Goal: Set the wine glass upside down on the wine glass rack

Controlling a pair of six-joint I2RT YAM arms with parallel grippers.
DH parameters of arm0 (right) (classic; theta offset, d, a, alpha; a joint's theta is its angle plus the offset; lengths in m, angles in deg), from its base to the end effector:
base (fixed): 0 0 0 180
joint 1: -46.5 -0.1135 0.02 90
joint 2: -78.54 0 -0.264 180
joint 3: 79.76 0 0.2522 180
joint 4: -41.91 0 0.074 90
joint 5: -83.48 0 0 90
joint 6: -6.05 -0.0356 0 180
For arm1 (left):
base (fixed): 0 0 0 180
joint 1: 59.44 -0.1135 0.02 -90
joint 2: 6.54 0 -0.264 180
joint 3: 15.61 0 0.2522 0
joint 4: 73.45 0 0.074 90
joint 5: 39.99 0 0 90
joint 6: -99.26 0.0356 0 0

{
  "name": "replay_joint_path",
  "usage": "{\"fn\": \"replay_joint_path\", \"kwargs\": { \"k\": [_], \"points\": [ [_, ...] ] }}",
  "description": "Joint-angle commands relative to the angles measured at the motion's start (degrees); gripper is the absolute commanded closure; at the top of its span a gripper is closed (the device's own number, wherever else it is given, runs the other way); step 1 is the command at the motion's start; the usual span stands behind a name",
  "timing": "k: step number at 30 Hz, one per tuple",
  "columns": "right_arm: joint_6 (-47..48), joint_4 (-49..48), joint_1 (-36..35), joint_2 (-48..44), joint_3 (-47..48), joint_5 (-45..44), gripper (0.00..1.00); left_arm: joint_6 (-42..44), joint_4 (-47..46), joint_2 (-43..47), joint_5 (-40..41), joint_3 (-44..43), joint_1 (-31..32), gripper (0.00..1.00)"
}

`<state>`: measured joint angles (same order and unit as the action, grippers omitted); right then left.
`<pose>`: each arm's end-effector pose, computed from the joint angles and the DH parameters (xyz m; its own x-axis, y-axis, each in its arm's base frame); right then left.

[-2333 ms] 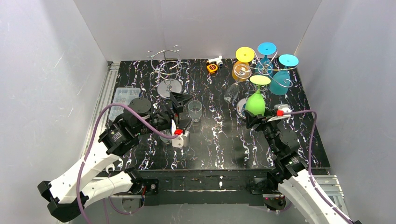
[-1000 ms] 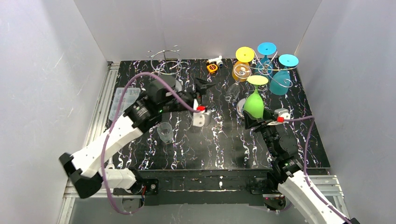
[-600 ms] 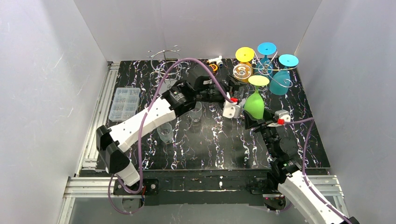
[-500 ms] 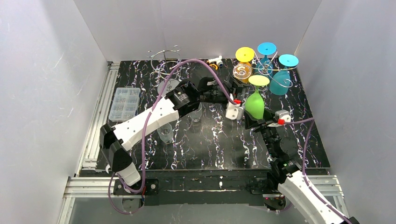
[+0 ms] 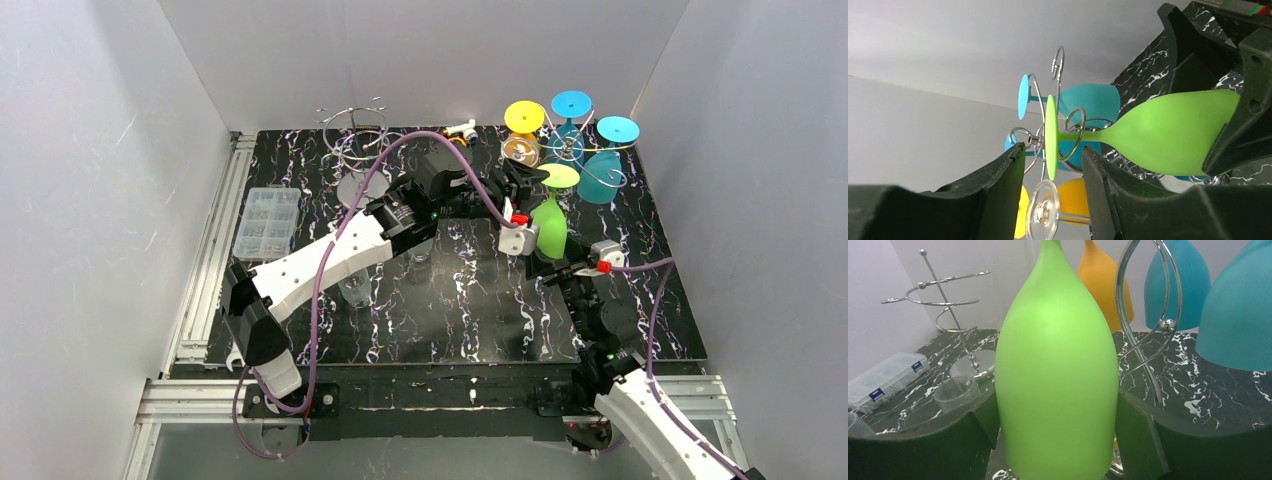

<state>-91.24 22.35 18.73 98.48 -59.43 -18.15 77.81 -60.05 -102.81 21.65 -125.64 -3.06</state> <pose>0.1151 0.0525 0.2424 0.2628 0.2789 -0.9237 -0.3247 0.9271 0.1875 0.2069 -0.3417 0.4366 0.9281 0.0834 -0.3629 0.3609 0.0384 0.9318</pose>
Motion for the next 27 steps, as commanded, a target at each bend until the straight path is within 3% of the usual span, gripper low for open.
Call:
{"fn": "replay_joint_path", "kwargs": {
  "k": [1, 6, 17, 27],
  "points": [
    [0.0, -5.6, 0.0, -0.6, -0.8, -0.1, 0.48, 0.0, -1.8, 0.3, 2.5, -1.3, 0.4, 0.55],
    [-0.2, -5.8, 0.0, -1.3, -1.2, -0.2, 0.48, 0.4, 0.0, -1.9, 4.5, -3.8, 0.4, 0.63],
    [-1.3, -6.1, 0.0, -1.9, -1.8, -0.7, 0.48, 0.1, 0.7, -1.6, 3.1, -3.3, 0.5, 0.94],
    [-2.5, -5.8, 0.1, -2.7, -2.3, -2.4, 0.45, 0.6, -1.6, -0.6, 1.5, -1.9, 1.3, 0.97]
  ]
}}
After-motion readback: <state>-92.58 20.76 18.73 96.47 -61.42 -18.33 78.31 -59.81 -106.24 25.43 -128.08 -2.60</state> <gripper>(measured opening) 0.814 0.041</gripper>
